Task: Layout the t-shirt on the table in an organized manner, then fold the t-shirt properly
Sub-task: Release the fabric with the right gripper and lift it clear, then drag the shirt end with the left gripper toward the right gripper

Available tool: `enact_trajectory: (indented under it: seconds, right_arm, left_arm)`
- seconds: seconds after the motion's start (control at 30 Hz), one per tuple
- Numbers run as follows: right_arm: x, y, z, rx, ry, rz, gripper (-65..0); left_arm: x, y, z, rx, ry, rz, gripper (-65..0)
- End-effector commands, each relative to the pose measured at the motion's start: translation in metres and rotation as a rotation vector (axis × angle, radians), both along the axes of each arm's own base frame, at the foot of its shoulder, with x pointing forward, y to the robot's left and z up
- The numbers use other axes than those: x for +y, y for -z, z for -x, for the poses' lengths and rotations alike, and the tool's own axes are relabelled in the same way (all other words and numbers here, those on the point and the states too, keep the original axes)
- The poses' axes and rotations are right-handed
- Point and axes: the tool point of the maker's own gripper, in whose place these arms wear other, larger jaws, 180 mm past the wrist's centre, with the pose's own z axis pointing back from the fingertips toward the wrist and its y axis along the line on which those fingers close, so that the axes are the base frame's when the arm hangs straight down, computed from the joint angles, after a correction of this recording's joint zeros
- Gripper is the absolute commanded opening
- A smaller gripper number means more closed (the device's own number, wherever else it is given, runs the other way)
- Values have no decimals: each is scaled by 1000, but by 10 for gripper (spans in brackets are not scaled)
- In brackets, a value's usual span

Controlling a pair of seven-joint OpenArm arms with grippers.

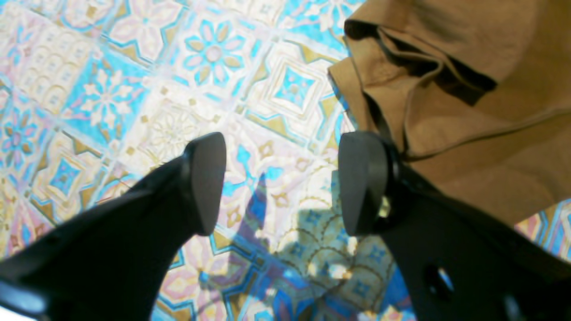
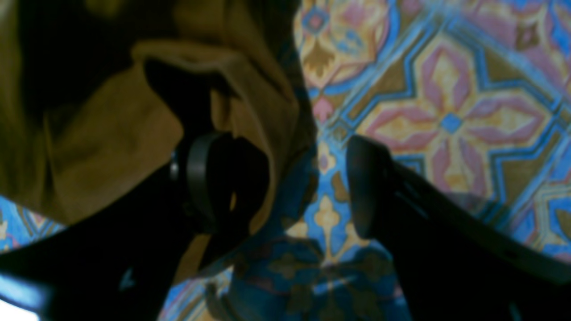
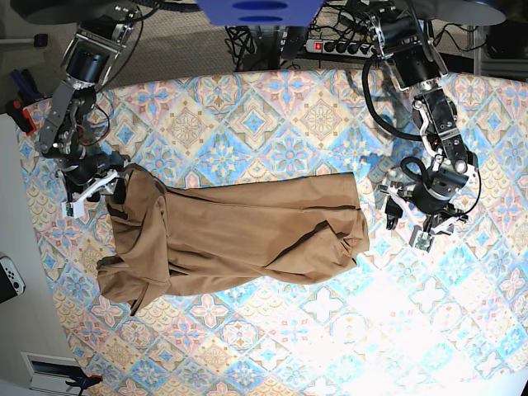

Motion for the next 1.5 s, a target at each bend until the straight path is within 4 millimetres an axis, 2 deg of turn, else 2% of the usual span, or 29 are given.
enact_trajectory:
  seconds: [0.0,0.1,0.2,0.3,0.43,0.5,0.57,0.63,0.7,0.77,0.83,0.87,0.9,1.03,1.1,1.27,1.37,1.47]
  right_arm:
    - [-7,-23,-16,-83,2,11,-265]
    - [-2,-26,-21,-109,-10,9,-265]
    - [11,-17,-22,-91,-48,2,-265]
    - [1,-5,-16,-53,-50,12,-292]
    - [-12,3,-10,-27,-30,16,-476]
    - [-16,2,-10,-28,-27,25,-583]
    - [-17,-2,-12,-38,-25,31,-650]
    - [-20,-17,-20,-72,-35,54,-650]
    - [-22,-43,-30,-132,-41,88,-650]
    - [-36,-83,-36,-210,-13,144,-650]
    - [-51,-113,-33,-270,22,190,-650]
    - [-58,-121,-31,-286,43,203,-650]
    - [-63,-119,-26,-278,57,202,-650]
    - [-64,-105,-12,-240,54,207,-650]
    - [-63,-103,-11,-233,51,209,-650]
    - [-52,-91,-6,-218,53,174,-650]
    - [-51,-86,-5,-209,57,164,-650]
    - [-50,-86,-6,-209,55,162,-650]
  left_arm:
    - [1,-18,-9,-61,5,1,-263]
    - [1,-17,-9,-58,4,0,-263]
    - [1,-15,-7,-52,4,0,-263]
    - [1,-12,-4,-45,4,0,-263]
    - [1,-11,-3,-42,4,0,-263]
    - [2,-11,-3,-42,3,0,-263]
    - [2,-10,-3,-40,3,0,-263]
    - [1,-10,-3,-40,4,0,-263]
    - [-1,-9,-3,-40,5,7,-263]
    - [-6,-8,-3,-40,5,21,-263]
    - [-8,-8,-3,-40,6,26,-263]
    - [-8,-6,-2,-35,7,26,-263]
    - [-12,-3,0,-26,16,27,-263]
    - [-60,0,7,-15,168,-1,-263]
    - [-84,-6,10,-35,238,-4,-263]
    - [-127,-15,19,-61,341,13,-262]
    - [-158,-19,32,-73,386,57,-255]
    - [-197,-15,56,-55,483,85,-254]
